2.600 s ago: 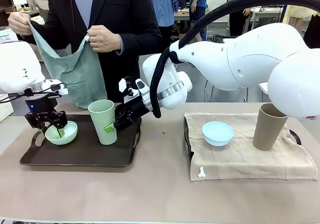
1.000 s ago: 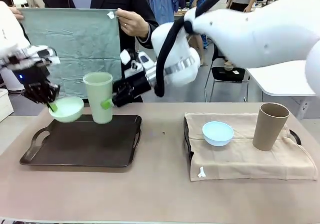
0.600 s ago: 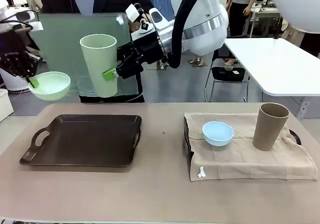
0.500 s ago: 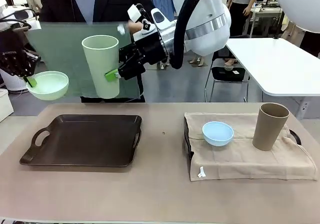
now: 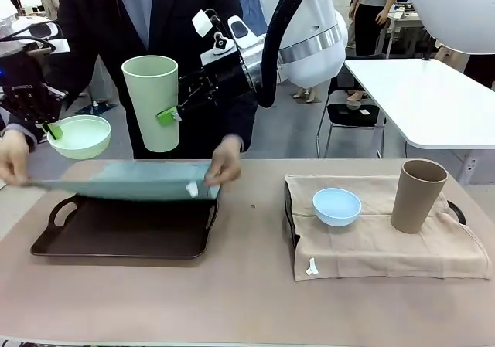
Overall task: Set up a tray with a mat and arrange the tableware.
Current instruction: Place the Picnic Bowl and Reusable plastic cup back onto the Handle tray in front of the human's position.
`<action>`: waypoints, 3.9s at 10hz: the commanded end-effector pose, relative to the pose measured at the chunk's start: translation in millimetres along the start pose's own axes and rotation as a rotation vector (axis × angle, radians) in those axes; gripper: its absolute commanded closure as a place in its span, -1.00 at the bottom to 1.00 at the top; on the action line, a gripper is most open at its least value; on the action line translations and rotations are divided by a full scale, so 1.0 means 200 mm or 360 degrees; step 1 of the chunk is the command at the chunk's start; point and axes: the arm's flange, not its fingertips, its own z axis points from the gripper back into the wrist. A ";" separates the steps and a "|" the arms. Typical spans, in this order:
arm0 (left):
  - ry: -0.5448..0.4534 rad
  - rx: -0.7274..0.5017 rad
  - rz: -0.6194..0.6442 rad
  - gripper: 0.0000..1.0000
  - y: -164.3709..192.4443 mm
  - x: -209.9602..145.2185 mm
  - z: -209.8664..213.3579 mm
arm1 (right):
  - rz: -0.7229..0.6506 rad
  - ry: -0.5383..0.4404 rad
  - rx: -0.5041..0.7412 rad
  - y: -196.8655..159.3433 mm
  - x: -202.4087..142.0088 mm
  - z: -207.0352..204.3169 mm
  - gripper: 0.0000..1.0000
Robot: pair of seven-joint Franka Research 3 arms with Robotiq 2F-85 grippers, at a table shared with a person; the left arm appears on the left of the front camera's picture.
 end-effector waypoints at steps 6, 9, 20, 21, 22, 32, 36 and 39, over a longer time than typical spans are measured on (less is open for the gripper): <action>-0.0022 -0.0034 -0.0015 1.00 0.00 0.00 0.01 | 0.0029 -0.0005 -0.0001 0.00 0.00 0.00 1.00; -0.0022 -0.0034 -0.0015 1.00 0.00 0.00 0.01 | 0.0029 -0.0005 -0.0001 0.00 0.00 0.00 1.00; -0.0022 -0.0034 -0.0015 1.00 0.00 0.00 0.01 | 0.0029 -0.0005 -0.0001 0.00 0.00 0.00 1.00; -0.0022 -0.0034 -0.0015 1.00 0.00 0.00 0.01 | 0.0029 -0.0005 -0.0001 0.00 0.00 0.00 1.00; -0.0022 -0.0034 -0.0015 1.00 0.00 0.00 0.01 | 0.0029 -0.0005 -0.0001 0.00 0.00 0.00 1.00; 0.0085 -0.0042 -0.0024 0.92 0.10 0.02 -0.28 | -0.0048 -0.0026 0.0019 -0.06 -0.25 -0.06 -0.65; 0.0169 -0.0136 0.0049 0.92 0.20 0.06 -0.61 | -0.0087 -0.0066 -0.0018 -0.11 -0.62 -0.21 -0.65; 0.0217 -0.0108 0.0021 0.92 0.20 0.03 -0.67 | -0.0111 -0.0007 0.0058 -0.11 -0.67 -0.21 -0.65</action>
